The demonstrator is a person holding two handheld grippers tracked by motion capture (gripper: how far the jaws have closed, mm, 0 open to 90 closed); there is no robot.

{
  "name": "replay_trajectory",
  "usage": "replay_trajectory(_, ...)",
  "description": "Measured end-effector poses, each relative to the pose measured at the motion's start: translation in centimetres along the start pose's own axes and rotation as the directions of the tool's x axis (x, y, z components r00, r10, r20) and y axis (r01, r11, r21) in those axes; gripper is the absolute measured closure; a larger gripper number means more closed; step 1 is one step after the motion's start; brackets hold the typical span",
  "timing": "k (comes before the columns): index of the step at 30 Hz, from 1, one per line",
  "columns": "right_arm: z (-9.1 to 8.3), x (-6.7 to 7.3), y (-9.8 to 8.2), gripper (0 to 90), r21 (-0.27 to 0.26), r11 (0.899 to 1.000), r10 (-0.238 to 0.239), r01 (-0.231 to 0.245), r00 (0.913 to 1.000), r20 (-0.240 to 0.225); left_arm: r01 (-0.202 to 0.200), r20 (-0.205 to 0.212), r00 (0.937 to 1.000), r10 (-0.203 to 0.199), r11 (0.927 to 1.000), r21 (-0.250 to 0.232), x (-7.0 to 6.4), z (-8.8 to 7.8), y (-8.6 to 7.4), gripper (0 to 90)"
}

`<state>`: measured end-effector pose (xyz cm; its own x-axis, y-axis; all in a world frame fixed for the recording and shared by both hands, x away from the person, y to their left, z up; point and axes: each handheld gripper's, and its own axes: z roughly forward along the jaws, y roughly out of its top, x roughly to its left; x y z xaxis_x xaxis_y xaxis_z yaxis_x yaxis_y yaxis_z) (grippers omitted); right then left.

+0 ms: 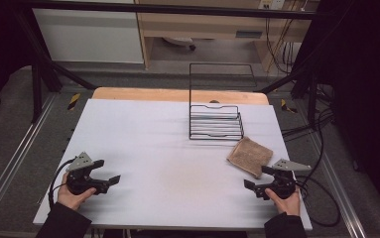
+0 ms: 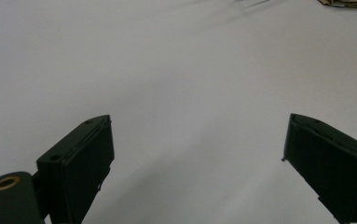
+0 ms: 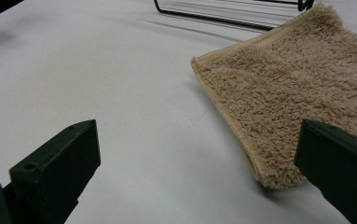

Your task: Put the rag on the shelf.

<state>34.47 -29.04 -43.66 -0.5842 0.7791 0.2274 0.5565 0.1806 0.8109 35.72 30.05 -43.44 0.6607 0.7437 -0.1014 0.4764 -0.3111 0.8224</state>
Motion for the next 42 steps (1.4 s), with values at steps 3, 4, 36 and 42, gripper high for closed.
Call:
replay_trajectory(3,0.0,0.0,0.0,0.8,0.000,1.000,-0.001,0.001,1.0000,0.002,0.001,-0.004,1.0000,-0.001,1.0000,0.001,0.1,0.0,0.0,8.1)
replay_trajectory(4,0.0,0.0,0.0,0.8,0.001,1.000,0.000,0.000,1.0000,0.002,0.002,-0.004,1.0000,-0.002,1.0000,0.000,0.1,-0.1,0.0,8.1)
replay_trajectory(36,4.8,1.9,3.6,22.0,0.076,0.993,-0.102,0.092,0.9863,0.130,0.005,-0.019,0.9998,-0.005,0.9999,0.014,0.1,0.1,-0.1,6.4)
replay_trajectory(42,7.1,1.6,4.1,38.8,0.133,0.983,-0.144,0.124,0.9762,0.162,0.008,-0.020,0.9998,-0.008,0.9999,0.014,0.1,0.1,-0.2,6.7)
